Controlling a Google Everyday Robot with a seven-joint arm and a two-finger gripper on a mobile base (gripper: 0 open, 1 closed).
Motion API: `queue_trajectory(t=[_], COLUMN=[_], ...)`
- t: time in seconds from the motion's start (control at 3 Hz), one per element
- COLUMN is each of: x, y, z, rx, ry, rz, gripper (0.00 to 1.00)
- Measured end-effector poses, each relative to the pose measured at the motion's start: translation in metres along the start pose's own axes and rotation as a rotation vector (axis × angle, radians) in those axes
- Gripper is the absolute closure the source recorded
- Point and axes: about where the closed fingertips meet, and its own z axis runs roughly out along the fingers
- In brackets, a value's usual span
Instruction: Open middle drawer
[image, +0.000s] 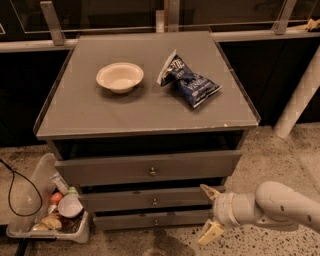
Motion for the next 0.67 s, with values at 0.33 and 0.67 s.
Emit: queue_trajectory(t=[0.33, 0.67], x=[0.022, 0.040], y=[-0.021, -0.047], z=[0.021, 0.032], rx=[0.050, 0.114], ry=[0.042, 0.058], rz=[0.006, 0.018], gripper=[0.00, 0.00])
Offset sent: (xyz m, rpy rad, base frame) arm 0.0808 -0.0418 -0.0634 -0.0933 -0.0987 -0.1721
